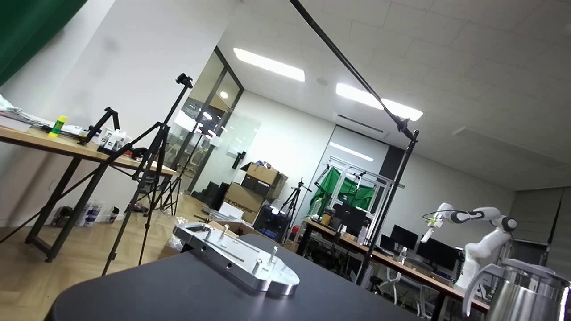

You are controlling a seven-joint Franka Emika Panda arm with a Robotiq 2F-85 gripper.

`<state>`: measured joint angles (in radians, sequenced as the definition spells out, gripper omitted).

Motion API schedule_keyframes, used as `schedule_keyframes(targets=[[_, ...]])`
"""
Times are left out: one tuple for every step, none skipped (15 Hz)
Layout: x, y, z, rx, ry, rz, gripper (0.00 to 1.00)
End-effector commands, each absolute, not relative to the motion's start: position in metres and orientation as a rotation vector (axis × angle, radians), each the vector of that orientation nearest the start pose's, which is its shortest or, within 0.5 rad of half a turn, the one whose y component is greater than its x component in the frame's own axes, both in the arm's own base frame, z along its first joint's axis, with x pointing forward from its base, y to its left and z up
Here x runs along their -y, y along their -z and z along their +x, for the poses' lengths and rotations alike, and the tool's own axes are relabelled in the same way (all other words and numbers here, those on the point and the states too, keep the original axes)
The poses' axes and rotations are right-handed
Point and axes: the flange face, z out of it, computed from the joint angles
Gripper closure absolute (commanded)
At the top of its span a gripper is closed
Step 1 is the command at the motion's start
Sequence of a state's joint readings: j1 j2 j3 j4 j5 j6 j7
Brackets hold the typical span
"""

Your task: Press the button atop the flask

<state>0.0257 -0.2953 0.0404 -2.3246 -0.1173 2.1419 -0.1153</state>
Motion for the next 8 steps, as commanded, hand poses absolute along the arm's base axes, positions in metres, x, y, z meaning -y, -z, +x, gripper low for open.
schedule_keyframes(targets=[[-0.06,-0.475,0.49,0.372,0.341,-3.22,1.0],[-0.069,-0.474,0.496,0.37,0.371,-3.214,1.0],[-0.077,-0.473,0.5,0.371,0.396,-3.211,1.0],[-0.084,-0.47,0.505,0.371,0.408,-3.203,1.0],[-0.09,-0.468,0.51,0.371,0.419,-3.193,1.0],[-0.096,-0.464,0.516,0.384,0.434,-3.189,1.0],[-0.1,-0.46,0.521,0.393,0.429,-3.183,1.0],[-0.103,-0.457,0.525,0.398,0.417,-3.175,1.0]])
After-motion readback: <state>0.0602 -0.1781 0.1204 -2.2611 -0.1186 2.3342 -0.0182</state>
